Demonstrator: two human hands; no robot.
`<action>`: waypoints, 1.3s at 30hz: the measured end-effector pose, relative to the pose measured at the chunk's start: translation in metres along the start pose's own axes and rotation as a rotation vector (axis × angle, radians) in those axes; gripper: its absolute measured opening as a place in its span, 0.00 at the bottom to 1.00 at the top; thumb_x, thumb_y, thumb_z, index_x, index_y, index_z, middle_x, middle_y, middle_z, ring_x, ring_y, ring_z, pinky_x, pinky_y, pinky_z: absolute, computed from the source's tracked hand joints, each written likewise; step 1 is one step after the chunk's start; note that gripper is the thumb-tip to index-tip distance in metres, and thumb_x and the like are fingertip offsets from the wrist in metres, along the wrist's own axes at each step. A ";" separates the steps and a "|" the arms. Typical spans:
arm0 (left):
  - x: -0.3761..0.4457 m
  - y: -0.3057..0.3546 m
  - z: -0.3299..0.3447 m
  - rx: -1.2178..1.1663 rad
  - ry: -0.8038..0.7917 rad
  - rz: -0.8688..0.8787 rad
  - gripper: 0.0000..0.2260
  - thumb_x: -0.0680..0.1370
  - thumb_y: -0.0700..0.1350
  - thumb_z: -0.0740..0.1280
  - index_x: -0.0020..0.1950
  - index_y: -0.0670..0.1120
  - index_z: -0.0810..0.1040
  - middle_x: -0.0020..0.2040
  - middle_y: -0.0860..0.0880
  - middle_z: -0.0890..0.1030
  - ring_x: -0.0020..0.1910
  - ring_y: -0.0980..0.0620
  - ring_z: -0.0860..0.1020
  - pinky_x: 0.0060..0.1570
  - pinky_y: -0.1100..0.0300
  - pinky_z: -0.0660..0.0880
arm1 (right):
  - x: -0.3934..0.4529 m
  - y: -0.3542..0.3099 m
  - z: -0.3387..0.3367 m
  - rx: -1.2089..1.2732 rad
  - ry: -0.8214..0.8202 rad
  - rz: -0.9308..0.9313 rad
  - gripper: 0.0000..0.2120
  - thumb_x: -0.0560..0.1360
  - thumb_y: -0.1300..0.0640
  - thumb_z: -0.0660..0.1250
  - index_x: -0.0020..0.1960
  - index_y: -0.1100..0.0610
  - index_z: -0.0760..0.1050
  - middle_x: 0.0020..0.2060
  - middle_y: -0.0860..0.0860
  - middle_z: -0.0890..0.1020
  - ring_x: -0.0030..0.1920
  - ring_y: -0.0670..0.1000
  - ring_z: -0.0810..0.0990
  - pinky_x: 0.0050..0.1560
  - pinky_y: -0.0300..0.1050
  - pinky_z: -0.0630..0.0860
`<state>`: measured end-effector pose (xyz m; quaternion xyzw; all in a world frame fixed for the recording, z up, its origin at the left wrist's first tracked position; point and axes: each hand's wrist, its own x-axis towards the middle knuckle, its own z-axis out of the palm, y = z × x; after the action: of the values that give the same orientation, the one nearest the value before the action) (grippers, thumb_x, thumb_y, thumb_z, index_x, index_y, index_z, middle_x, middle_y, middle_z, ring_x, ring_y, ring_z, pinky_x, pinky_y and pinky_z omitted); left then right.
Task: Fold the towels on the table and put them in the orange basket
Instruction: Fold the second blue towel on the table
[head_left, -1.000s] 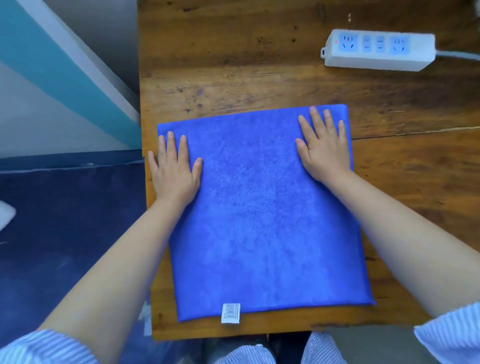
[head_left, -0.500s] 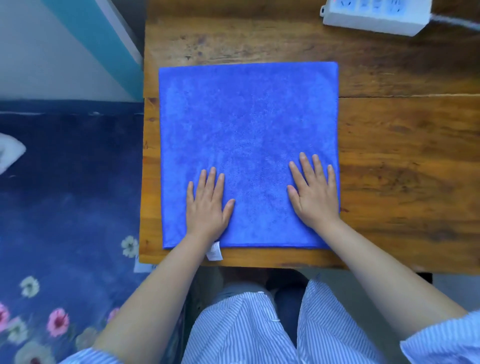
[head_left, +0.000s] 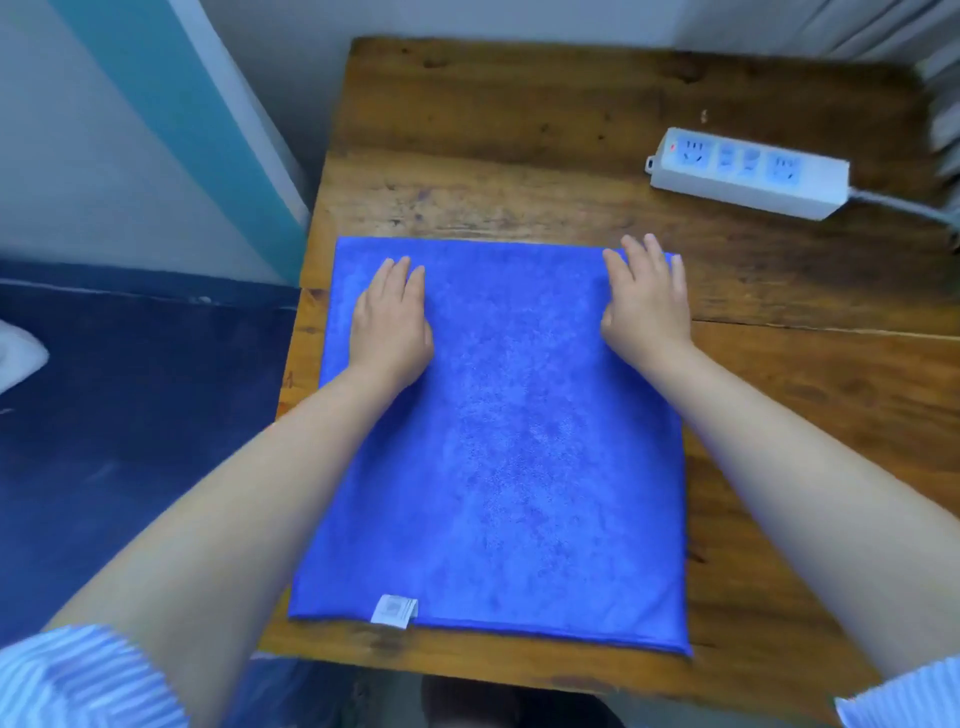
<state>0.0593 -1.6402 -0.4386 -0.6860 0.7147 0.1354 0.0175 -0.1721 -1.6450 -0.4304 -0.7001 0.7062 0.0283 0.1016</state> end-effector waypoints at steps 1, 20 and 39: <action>0.015 -0.003 0.000 0.021 -0.004 -0.009 0.25 0.78 0.36 0.54 0.75 0.40 0.53 0.77 0.45 0.52 0.77 0.47 0.48 0.73 0.53 0.50 | 0.012 0.001 -0.002 -0.022 -0.007 0.004 0.27 0.73 0.66 0.59 0.72 0.61 0.58 0.73 0.56 0.58 0.75 0.56 0.50 0.73 0.58 0.45; 0.035 -0.035 -0.053 0.192 0.138 0.014 0.10 0.75 0.38 0.60 0.54 0.40 0.77 0.54 0.39 0.74 0.57 0.40 0.69 0.52 0.50 0.64 | 0.002 0.008 -0.049 0.020 0.148 0.110 0.01 0.69 0.64 0.61 0.40 0.61 0.70 0.43 0.58 0.78 0.50 0.61 0.72 0.52 0.50 0.63; -0.223 -0.035 -0.002 -0.572 -0.084 -0.028 0.05 0.76 0.36 0.62 0.49 0.41 0.68 0.48 0.44 0.72 0.48 0.45 0.71 0.43 0.64 0.63 | -0.205 -0.028 -0.008 0.411 0.157 0.345 0.06 0.70 0.69 0.58 0.45 0.62 0.68 0.51 0.65 0.74 0.55 0.62 0.69 0.46 0.44 0.59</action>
<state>0.1073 -1.4238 -0.3962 -0.6666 0.6366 0.3595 -0.1454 -0.1452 -1.4452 -0.3817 -0.5341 0.8117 -0.1532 0.1802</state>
